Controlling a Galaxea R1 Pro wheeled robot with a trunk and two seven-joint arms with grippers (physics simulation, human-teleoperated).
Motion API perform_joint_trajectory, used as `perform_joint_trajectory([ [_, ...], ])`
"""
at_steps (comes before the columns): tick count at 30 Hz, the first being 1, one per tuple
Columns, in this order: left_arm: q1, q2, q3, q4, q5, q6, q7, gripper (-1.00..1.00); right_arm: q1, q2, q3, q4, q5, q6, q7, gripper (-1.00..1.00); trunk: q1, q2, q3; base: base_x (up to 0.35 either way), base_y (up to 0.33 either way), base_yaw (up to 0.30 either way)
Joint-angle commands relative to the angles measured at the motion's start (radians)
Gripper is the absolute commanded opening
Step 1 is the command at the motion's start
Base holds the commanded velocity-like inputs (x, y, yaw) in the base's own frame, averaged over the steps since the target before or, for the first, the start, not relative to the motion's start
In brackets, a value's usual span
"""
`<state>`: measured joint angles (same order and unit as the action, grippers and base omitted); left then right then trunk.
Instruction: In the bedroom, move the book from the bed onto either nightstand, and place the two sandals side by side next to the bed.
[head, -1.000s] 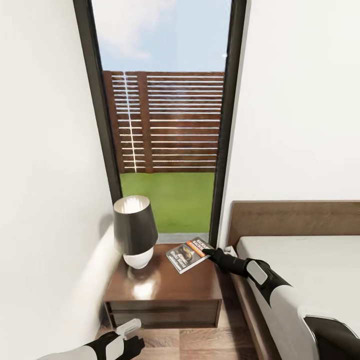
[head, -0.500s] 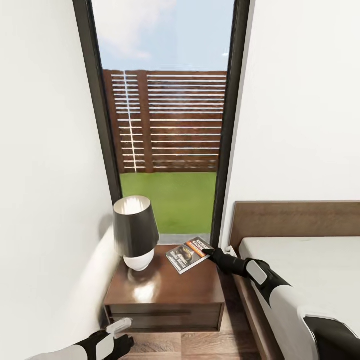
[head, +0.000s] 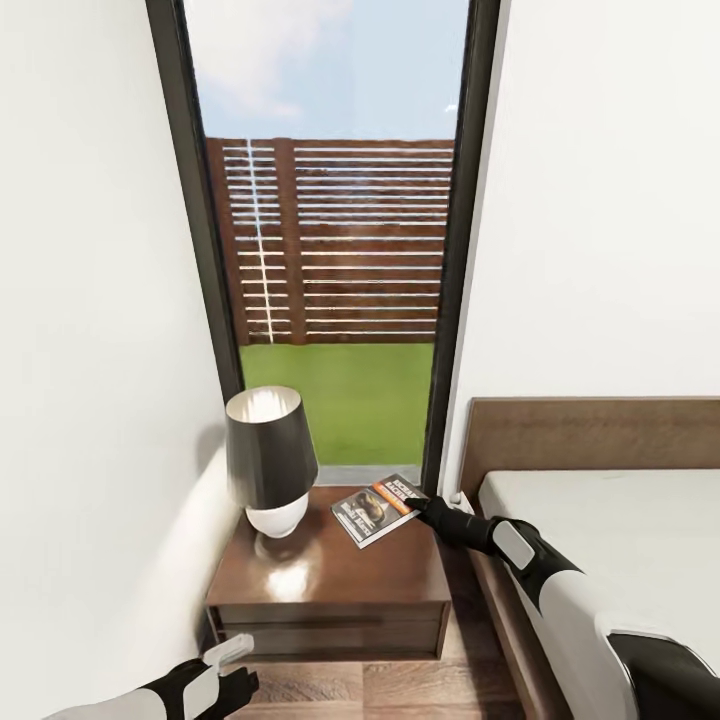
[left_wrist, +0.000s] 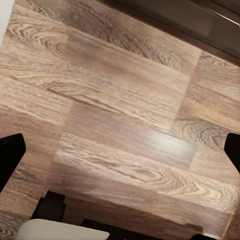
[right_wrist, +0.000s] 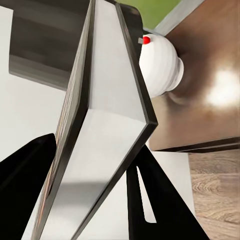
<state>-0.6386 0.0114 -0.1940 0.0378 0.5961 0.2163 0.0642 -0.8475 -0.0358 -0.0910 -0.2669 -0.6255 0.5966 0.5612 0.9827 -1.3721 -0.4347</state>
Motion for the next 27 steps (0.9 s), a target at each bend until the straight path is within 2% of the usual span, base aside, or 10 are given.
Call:
perform_joint_trajectory([
  [1, -0.001, 0.0, -0.008, 0.001, 0.01, 0.003, 0.002, 1.0, -0.001, 0.0, -0.009, 0.0, 0.001, 0.008, 0.001, -1.0, 0.004, -0.008, -0.004, 0.0, 0.0, 0.0],
  [27, -0.001, 0.0, -0.008, 0.002, 0.011, 0.0, 0.001, 1.0, -0.001, 0.001, -0.009, 0.0, 0.003, 0.008, 0.002, -1.0, 0.104, -0.19, -0.086, 0.0, 0.0, 0.0],
])
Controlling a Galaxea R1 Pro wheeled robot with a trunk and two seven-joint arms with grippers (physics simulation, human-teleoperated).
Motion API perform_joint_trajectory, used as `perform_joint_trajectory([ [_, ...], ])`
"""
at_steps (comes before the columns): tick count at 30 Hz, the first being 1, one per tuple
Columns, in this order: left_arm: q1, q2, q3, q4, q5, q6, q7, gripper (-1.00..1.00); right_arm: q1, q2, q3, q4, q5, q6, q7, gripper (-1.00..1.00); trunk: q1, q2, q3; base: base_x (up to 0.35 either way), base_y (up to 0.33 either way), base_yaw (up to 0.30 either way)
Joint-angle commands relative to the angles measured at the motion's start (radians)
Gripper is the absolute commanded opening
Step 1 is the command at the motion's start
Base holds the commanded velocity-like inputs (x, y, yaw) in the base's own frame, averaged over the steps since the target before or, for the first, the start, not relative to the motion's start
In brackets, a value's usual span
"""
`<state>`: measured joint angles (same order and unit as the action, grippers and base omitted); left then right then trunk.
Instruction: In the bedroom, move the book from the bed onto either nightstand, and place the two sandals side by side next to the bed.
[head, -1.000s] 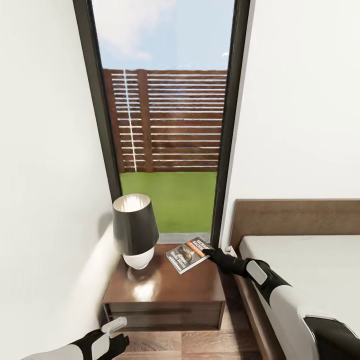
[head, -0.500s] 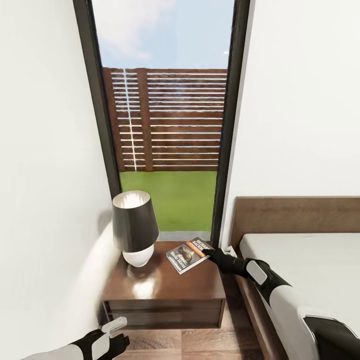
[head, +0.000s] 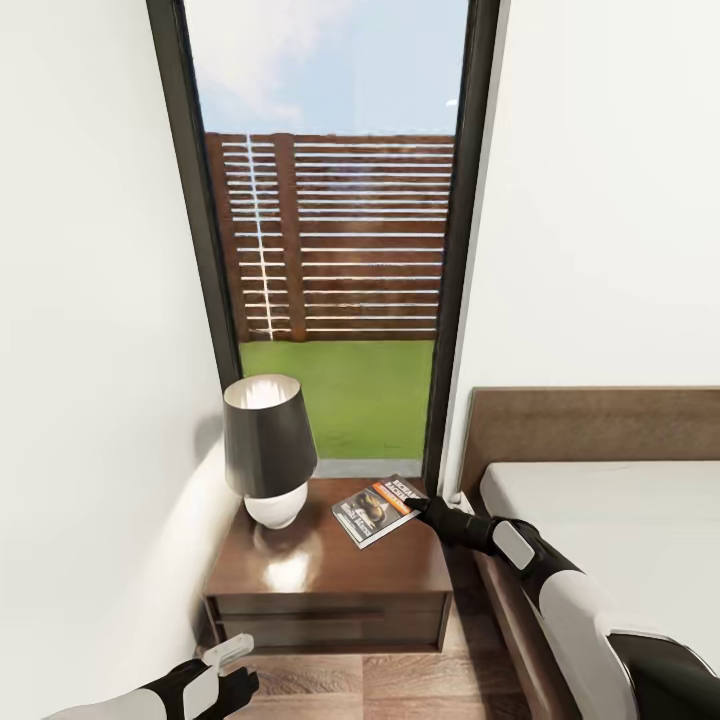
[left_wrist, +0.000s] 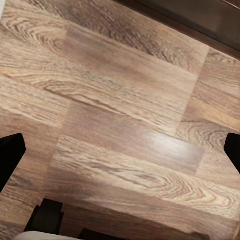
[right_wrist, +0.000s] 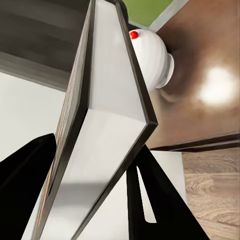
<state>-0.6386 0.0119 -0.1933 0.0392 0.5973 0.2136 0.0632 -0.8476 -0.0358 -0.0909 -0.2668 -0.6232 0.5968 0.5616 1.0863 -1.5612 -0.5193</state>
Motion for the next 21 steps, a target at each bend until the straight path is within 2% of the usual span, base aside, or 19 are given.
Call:
perform_joint_trajectory([
  [1, -0.001, 0.0, -0.008, 0.001, 0.01, 0.003, 0.002, 1.0, -0.001, 0.0, -0.009, 0.0, 0.0, 0.008, 0.001, -1.0, 0.004, -0.008, -0.004, 0.0, 0.0, 0.0],
  [12, -0.001, 0.0, -0.007, -0.002, 0.013, 0.003, 0.002, 1.0, -0.001, -0.001, -0.011, 0.0, -0.002, 0.016, 0.002, -1.0, 0.046, -0.085, -0.039, 0.0, 0.0, 0.0],
  [17, -0.002, 0.0, -0.008, -0.021, 0.014, 0.024, 0.002, 1.0, -0.004, -0.001, -0.013, 0.0, -0.005, 0.031, -0.057, -1.0, 0.065, -0.12, -0.054, 0.0, 0.0, 0.0],
  [21, -0.002, -0.001, -0.007, -0.029, 0.015, 0.101, 0.003, 1.0, -0.019, -0.001, -0.013, 0.001, -0.005, 0.04, -0.127, -1.0, 0.081, -0.148, -0.067, 0.0, 0.0, 0.0],
])
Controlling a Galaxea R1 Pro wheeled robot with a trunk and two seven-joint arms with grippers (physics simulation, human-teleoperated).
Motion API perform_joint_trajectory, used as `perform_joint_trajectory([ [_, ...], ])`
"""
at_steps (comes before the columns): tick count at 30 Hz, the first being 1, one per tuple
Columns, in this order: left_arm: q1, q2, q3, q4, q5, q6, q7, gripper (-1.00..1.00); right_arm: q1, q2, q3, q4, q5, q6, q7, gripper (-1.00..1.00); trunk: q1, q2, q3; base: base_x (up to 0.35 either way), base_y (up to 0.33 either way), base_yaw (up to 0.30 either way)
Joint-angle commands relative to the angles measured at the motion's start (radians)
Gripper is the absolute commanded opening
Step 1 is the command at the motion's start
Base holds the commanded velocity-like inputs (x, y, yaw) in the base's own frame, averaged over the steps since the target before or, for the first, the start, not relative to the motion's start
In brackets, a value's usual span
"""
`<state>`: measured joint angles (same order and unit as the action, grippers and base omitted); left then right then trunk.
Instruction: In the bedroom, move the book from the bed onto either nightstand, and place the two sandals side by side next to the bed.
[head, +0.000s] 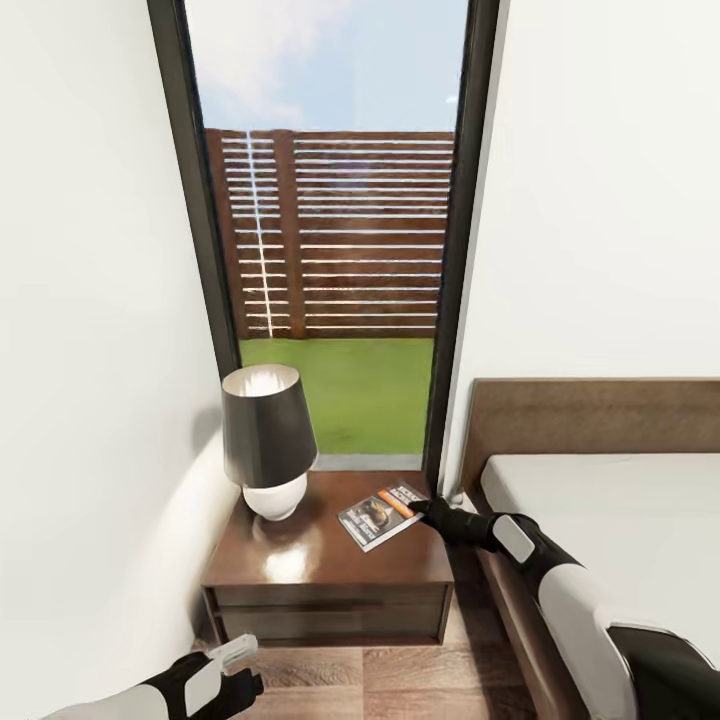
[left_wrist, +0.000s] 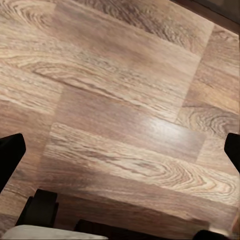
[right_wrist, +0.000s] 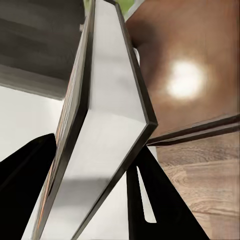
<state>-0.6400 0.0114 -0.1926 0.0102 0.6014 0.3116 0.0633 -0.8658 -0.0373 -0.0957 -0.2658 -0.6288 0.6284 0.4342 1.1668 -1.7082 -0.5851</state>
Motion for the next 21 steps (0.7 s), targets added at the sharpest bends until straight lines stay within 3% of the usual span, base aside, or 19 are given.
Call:
perform_joint_trajectory([
  [1, -0.001, 0.0, -0.008, -0.001, 0.011, 0.023, 0.003, 1.0, -0.009, 0.0, -0.008, 0.0, 0.0, 0.009, -0.011, -1.0, 0.004, -0.008, -0.004, 0.0, 0.0, 0.0],
  [10, -0.006, -0.001, -0.008, -0.002, 0.011, 0.082, 0.003, 1.0, -0.063, 0.0, -0.009, 0.0, -0.006, 0.011, -0.031, -1.0, 0.038, -0.071, -0.032, 0.0, 0.0, 0.0],
  [13, -0.007, -0.002, -0.008, -0.002, 0.011, 0.093, 0.003, 1.0, -0.073, 0.0, -0.009, 0.0, -0.035, 0.011, -0.032, -1.0, 0.05, -0.092, -0.042, 0.0, 0.0, 0.0],
  [19, -0.007, -0.004, -0.008, -0.001, 0.011, 0.1, 0.001, 1.0, -0.1, 0.0, -0.009, 0.0, -0.161, 0.015, -0.034, -1.0, 0.073, -0.134, -0.061, 0.0, 0.0, 0.0],
  [21, -0.007, -0.004, -0.008, -0.001, 0.011, 0.101, 0.001, 1.0, -0.103, 0.0, -0.009, 0.0, -0.167, 0.015, -0.034, -1.0, 0.081, -0.148, -0.067, 0.0, 0.0, 0.0],
])
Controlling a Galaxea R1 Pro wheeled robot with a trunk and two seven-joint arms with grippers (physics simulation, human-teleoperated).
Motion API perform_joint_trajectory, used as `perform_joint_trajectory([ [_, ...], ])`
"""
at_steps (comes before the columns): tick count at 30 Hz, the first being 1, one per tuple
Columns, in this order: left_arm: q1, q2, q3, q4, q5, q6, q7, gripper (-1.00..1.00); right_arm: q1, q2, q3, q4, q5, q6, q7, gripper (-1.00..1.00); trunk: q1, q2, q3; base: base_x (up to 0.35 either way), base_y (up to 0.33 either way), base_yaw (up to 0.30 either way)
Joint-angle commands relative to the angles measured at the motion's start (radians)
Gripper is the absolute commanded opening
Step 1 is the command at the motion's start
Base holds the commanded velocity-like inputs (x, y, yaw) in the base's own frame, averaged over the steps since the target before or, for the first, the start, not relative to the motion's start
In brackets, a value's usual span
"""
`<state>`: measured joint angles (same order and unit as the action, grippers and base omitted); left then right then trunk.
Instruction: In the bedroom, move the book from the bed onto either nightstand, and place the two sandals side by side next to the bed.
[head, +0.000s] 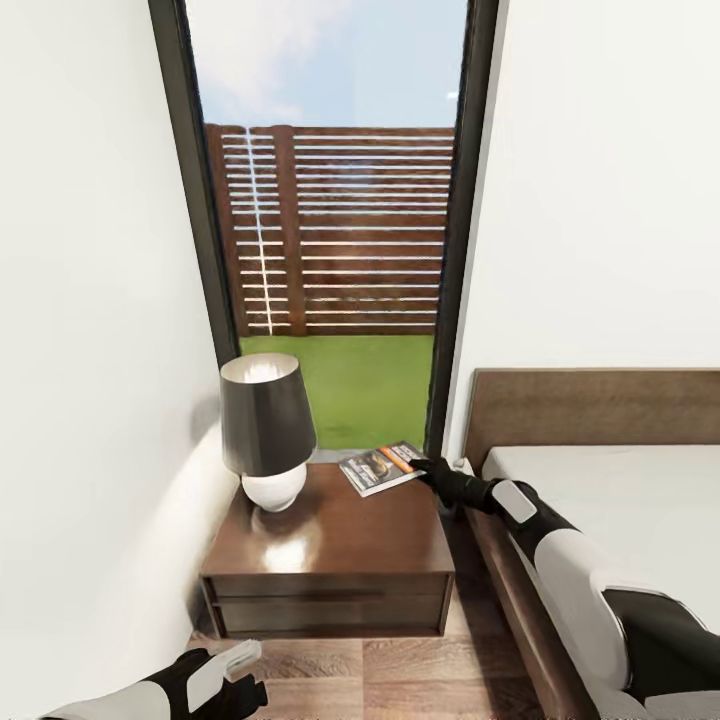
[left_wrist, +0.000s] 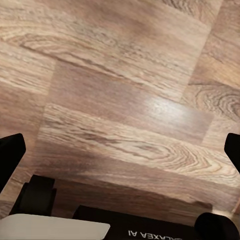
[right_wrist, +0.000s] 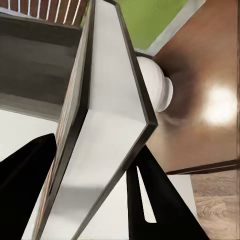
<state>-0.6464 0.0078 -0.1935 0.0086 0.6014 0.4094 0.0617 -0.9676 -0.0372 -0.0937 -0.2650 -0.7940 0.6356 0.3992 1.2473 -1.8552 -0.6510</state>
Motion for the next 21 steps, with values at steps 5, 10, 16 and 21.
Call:
perform_joint_trajectory([
  [5, -0.001, 0.0, -0.007, 0.001, 0.011, 0.002, 0.003, 1.0, -0.005, 0.0, -0.011, 0.0, -0.012, 0.009, 0.002, -1.0, 0.019, -0.036, -0.017, 0.0, 0.0, 0.0],
  [10, -0.001, -0.002, -0.007, 0.001, 0.011, -0.002, 0.003, 1.0, -0.006, 0.0, -0.011, 0.0, -0.015, 0.009, 0.01, -1.0, 0.038, -0.071, -0.032, 0.0, 0.0, 0.0],
  [16, -0.001, -0.002, -0.007, 0.0, 0.011, -0.009, 0.002, 1.0, -0.006, 0.003, -0.009, 0.0, -0.015, 0.01, 0.008, -1.0, 0.042, -0.078, -0.036, 0.0, 0.0, 0.0],
  [21, -0.001, -0.002, -0.007, 0.001, 0.012, -0.076, 0.001, 1.0, -0.006, 0.005, -0.008, 0.004, -0.014, 0.009, 0.004, -1.0, 0.042, -0.078, -0.036, 0.03, 0.0, 0.0],
])
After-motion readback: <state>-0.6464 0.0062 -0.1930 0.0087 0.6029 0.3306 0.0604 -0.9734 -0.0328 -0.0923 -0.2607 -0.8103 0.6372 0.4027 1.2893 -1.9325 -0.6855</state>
